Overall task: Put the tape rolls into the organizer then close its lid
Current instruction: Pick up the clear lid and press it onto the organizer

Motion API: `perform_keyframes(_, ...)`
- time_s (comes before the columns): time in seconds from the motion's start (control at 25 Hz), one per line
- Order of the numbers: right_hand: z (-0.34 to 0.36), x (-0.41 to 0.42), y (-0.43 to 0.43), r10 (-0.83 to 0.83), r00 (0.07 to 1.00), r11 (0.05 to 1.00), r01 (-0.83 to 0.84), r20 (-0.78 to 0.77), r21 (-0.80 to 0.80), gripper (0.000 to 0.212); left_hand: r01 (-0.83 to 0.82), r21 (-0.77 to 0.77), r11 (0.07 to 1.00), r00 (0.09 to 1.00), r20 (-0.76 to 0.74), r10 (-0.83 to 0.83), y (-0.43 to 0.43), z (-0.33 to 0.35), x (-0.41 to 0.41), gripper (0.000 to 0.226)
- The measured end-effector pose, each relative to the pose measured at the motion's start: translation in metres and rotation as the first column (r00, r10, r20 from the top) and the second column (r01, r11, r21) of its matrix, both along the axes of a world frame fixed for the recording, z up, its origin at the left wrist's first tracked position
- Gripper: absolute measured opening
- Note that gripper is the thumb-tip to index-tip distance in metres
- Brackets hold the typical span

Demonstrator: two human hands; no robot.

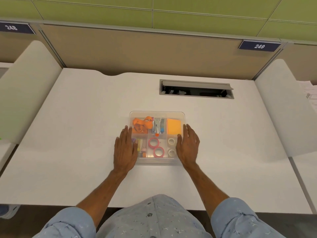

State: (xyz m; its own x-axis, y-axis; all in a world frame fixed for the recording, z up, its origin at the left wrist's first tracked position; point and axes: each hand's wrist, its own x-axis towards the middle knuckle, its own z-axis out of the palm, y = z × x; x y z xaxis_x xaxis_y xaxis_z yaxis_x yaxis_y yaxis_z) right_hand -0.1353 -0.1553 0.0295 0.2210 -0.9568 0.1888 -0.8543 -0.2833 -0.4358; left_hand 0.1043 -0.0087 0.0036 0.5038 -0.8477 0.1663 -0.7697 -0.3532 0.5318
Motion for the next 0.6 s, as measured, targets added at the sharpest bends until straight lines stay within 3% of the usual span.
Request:
perform_keyframes(0.12,-0.009,0.004,0.012,0.170,0.969,0.981,-0.184,-0.182,-0.063,0.057,0.106,0.031,0.994,0.985,0.135,-0.109,-0.007,-0.001,-0.005,0.064)
perform_keyframes(0.36,-0.020,0.001,0.013,0.151,0.949,0.988,-0.152,-0.278,0.018,0.067,0.061,0.082,0.995,0.991,0.112,-0.070,-0.010,-0.022,-0.006,0.067)
perform_keyframes(0.6,-0.018,0.004,0.011,0.164,0.966,0.983,-0.143,-0.198,0.115,0.077,0.125,0.070,0.990,0.992,0.013,-0.126,-0.010,-0.024,0.001,0.070)
